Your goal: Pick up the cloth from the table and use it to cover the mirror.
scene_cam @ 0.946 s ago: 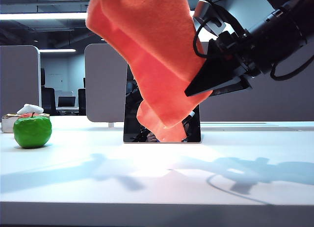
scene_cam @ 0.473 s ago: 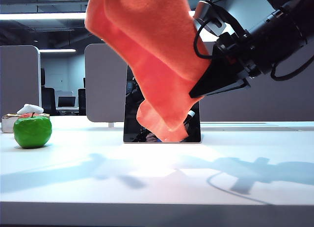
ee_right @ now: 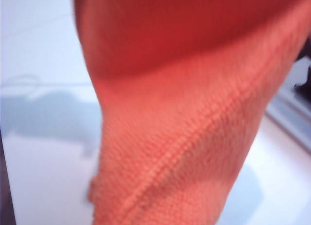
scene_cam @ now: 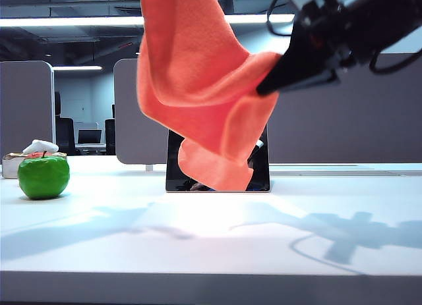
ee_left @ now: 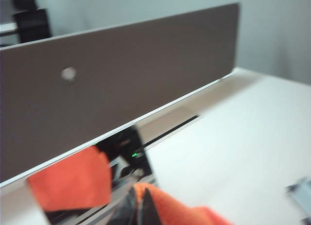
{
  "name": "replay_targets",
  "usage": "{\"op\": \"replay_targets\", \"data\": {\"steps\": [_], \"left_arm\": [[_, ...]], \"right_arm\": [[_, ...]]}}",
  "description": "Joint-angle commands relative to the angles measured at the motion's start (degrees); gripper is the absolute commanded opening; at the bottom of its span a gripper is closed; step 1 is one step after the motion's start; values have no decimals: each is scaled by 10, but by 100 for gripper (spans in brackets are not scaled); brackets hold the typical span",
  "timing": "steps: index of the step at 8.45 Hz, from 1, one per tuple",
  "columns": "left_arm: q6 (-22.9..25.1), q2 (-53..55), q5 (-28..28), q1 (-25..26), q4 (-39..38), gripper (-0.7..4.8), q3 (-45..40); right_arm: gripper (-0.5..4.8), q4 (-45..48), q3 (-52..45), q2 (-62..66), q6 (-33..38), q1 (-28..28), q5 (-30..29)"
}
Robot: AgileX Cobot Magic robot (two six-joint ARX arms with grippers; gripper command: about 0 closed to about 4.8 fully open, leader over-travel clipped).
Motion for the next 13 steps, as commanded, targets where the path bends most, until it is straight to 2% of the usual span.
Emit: {"op": "replay_targets", "data": {"steps": [1, 2, 3, 4, 5, 7, 8, 9, 11, 12, 13], "left_arm": [[15, -2, -33, 0, -15, -4, 3], [15, -2, -32, 0, -24, 44, 3], [15, -2, -32, 0, -34, 162, 3], [15, -2, -32, 0, -55, 238, 3], [15, -2, -29, 0, -80, 254, 3], [15, -2, 55, -1, -137, 257, 3], [28, -2, 186, -1, -207, 257, 3], [55, -2, 229, -1, -261, 257, 3], [66, 0, 241, -1, -273, 257, 3], [80, 6, 297, -1, -277, 257, 3], [82, 11, 304, -1, -276, 257, 3]], "right_arm": [[-6, 2, 3, -48, 1, 0, -1], [-6, -11, 3, -84, 1, 0, 5], [-6, -31, 3, -114, 1, -3, 32], [-6, -41, 3, -132, 1, -5, 55], [-6, -41, 3, -137, 1, -5, 55], [-6, -34, 3, -138, 3, -5, 57], [-6, 20, 3, -144, 31, -5, 57], [-6, 60, 3, -152, 53, -5, 56], [-6, 69, 3, -160, 55, -5, 54], [-6, 110, 3, -169, 79, -5, 55], [-6, 129, 8, -168, 96, -5, 54]]}}
